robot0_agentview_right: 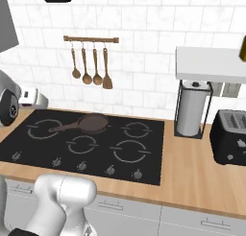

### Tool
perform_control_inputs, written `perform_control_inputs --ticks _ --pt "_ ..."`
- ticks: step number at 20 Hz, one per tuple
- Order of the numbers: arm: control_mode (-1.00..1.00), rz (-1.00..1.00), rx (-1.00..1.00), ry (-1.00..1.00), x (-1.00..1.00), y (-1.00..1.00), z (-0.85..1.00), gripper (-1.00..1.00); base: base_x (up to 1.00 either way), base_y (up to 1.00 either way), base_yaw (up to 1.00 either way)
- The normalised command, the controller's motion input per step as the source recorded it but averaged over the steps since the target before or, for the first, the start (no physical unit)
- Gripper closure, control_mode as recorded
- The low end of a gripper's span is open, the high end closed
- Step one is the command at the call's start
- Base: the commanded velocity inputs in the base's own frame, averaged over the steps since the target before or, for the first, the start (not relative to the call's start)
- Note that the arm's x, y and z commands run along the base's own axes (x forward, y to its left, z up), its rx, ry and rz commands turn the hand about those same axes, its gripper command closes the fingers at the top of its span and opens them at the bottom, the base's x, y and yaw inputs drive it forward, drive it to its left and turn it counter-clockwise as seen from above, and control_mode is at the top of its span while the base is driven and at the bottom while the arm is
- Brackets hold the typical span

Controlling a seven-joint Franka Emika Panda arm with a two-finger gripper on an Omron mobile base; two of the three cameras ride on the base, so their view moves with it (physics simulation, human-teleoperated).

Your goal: Pick the kettle from the counter and place it on a stove burner. Then turn the burner on.

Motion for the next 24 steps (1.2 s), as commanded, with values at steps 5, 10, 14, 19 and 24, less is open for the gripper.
perform_control_inputs --ticks 5,10,14,19,24 --pt "-1.0 0.0 0.0 -0.09 -0.28 1.0 0.0 -1.0 0.0 0.0 0.0" --pt "-1.0 0.0 0.0 -0.03 -0.25 1.0 0.0 -1.0 0.0 0.0 0.0" --pt "-1.0 0.0 0.0 0.0 -0.28 1.0 0.0 -1.0 0.0 0.0 0.0" --pt "-1.0 0.0 0.0 0.04 -0.22 1.0 0.0 -1.0 0.0 0.0 0.0" --pt "-1.0 0.0 0.0 0.07 0.03 1.0 -0.01 -1.0 0.0 0.0 0.0"
